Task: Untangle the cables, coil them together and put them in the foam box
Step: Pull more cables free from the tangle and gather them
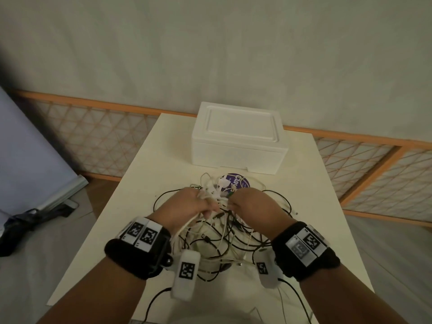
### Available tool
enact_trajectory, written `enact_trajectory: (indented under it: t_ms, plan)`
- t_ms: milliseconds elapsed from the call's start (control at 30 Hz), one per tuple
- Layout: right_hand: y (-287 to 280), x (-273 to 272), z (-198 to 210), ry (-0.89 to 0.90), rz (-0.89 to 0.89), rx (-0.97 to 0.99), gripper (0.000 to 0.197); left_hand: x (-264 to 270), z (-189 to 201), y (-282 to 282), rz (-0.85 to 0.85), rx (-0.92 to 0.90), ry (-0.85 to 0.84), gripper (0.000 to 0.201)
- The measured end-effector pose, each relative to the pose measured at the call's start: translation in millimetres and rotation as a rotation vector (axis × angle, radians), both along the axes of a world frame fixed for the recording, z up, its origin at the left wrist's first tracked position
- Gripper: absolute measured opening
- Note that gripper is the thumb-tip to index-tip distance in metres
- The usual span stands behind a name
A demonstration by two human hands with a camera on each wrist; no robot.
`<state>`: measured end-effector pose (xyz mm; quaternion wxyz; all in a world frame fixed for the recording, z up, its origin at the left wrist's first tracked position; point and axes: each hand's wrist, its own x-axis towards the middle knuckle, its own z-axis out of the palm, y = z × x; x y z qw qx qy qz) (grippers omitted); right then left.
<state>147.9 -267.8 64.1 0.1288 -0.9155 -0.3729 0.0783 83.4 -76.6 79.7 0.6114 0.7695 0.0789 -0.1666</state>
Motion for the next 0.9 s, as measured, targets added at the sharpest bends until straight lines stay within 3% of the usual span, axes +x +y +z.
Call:
enact_trajectory:
  t_ms: [100,167,267,367,433,500,533,600,667,800,900]
  plan:
    - [-10.2,11.8,-10.2,0.011,-0.1,0.103,0.022,0.8,8.6,6.5,0.158,-0.409,-0.035,0.02]
    - [-10.3,17.3,-10.9,0.056,-0.16,0.162,0.021,2.5,9.4,4.2,0.212,-0.519,-0.09,0.023]
    - [-2.1,20.4,2.9,0.1,-0.162,0.206,0.018,8.8,-2.4,-6.6,0.321,-0.559,-0.111,0.035]
    - [5.0,22.3,22.8,0.064,-0.131,0.355,0.016,21.6,-24.1,-19.7,0.373,-0.464,-0.045,0.037]
    - [7.0,24.1,32.0,0.038,-0.107,0.419,0.014,30.6,-41.2,-25.1,0.352,-0.449,-0.008,0.056]
    - [5.8,26.3,36.8,0.062,-0.132,0.5,0.013,35.3,-54.3,-28.5,0.279,-0.337,0.008,0.074]
    - [4.0,27.5,38.5,0.087,-0.171,0.57,0.013,36.2,-61.5,-27.2,0.259,-0.27,0.008,0.072]
    - [-2.8,29.2,42.7,0.119,-0.263,0.765,0.019,36.6,-74.3,-22.0,0.229,-0.152,0.036,0.049]
    - [-12.1,31.1,48.6,0.068,-0.323,0.918,0.021,35.3,-87.9,-14.8,0.089,0.097,0.03,0.028]
    - [-21.5,24.8,54.2,0.001,-0.288,1.0,0.019,40.6,-111.3,-9.8,-0.031,0.338,-0.04,0.049]
    - [-21.5,15.5,56.8,-0.023,-0.252,1.059,0.033,53.9,-104.6,-14.5,-0.107,0.624,-0.056,0.027]
